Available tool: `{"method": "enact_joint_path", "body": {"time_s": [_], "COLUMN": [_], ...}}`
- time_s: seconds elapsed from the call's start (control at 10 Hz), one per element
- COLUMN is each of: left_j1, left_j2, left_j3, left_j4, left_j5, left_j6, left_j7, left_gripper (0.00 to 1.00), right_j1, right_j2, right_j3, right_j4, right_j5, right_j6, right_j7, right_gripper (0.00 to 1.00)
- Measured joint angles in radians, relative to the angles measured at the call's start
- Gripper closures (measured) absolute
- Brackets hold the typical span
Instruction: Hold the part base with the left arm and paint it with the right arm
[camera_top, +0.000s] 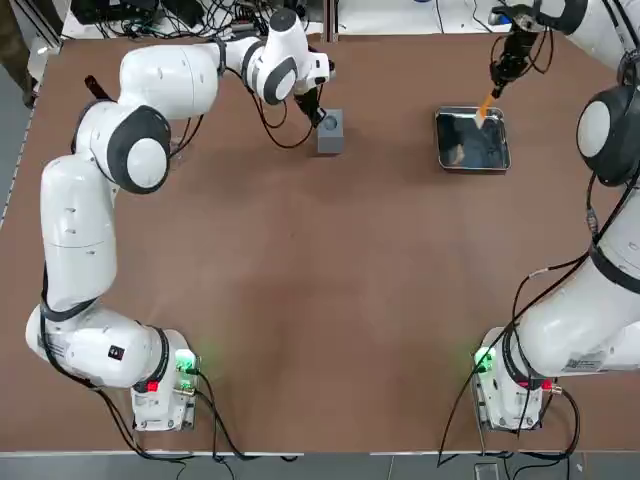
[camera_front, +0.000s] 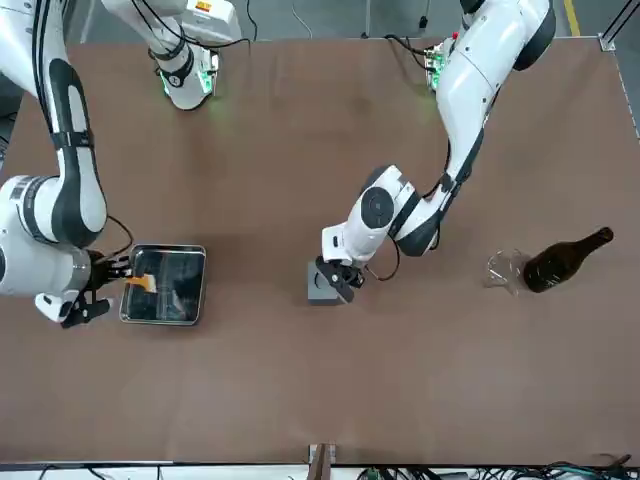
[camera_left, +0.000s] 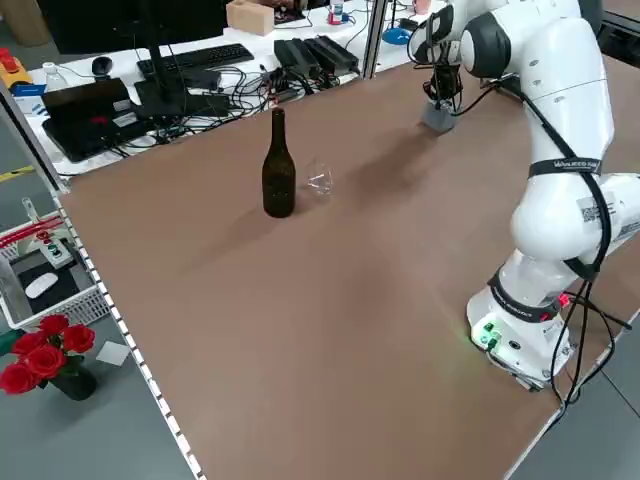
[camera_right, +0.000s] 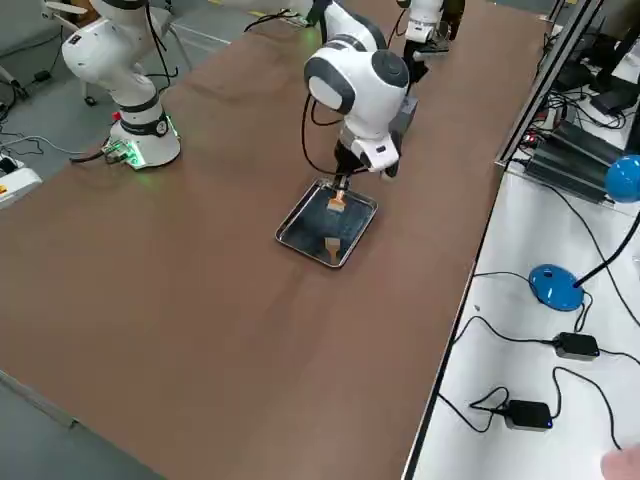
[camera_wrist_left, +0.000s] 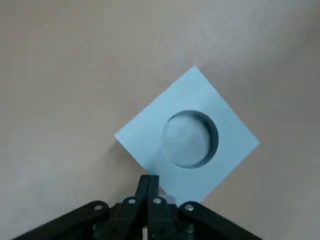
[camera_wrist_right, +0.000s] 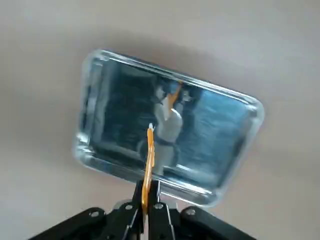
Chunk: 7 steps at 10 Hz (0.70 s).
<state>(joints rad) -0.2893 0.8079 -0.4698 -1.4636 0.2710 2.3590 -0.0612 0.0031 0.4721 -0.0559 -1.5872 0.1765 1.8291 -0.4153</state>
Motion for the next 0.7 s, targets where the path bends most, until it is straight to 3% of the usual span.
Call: {"method": "enact_joint_path", "body": {"time_s": [0.3,0.7], "left_j1": [0.000,0.000], "left_j2": [0.000,0.000], "left_j3": [0.000,0.000], "left_j4": [0.000,0.000], "left_j5": [0.000,0.000], "left_j6": [0.000,0.000], "left_j7": [0.000,0.000], "left_gripper": [0.96,0.96], "right_j1": [0.008,0.020], "right_j2": [-0.011,-0.014], "right_j3": [0.087,0.215], "right_j4": [0.026,-0.004], "right_j5": [0.162,0.230], "right_j6": [0.051,0.309], "right_j7": [-0.072,-0.105], "right_gripper": [0.95,0.95]}}
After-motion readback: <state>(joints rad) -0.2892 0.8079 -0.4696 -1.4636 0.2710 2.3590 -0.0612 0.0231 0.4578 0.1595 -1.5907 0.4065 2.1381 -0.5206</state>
